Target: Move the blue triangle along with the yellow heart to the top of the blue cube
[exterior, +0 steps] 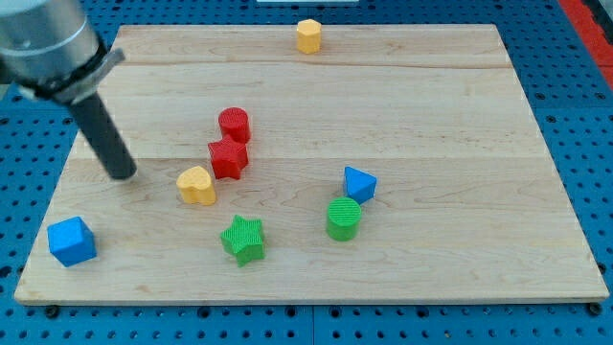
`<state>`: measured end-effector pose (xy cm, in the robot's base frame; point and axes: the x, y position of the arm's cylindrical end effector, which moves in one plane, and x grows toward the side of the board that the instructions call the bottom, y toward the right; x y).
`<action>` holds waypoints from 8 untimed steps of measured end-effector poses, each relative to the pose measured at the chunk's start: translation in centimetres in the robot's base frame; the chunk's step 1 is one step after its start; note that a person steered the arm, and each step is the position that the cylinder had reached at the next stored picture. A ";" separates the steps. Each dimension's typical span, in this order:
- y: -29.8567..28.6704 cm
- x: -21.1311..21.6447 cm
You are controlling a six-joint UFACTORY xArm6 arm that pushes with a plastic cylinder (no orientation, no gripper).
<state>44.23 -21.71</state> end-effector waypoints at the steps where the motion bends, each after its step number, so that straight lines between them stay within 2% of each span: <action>1: 2.2 -7.7; 2: 8.8 -13.5; 3: 21.4 -14.9; 4: 32.4 -10.5; 5: 39.6 -3.8; 6: 39.1 3.1; 7: 34.0 5.9; 8: 29.9 5.3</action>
<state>49.56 8.22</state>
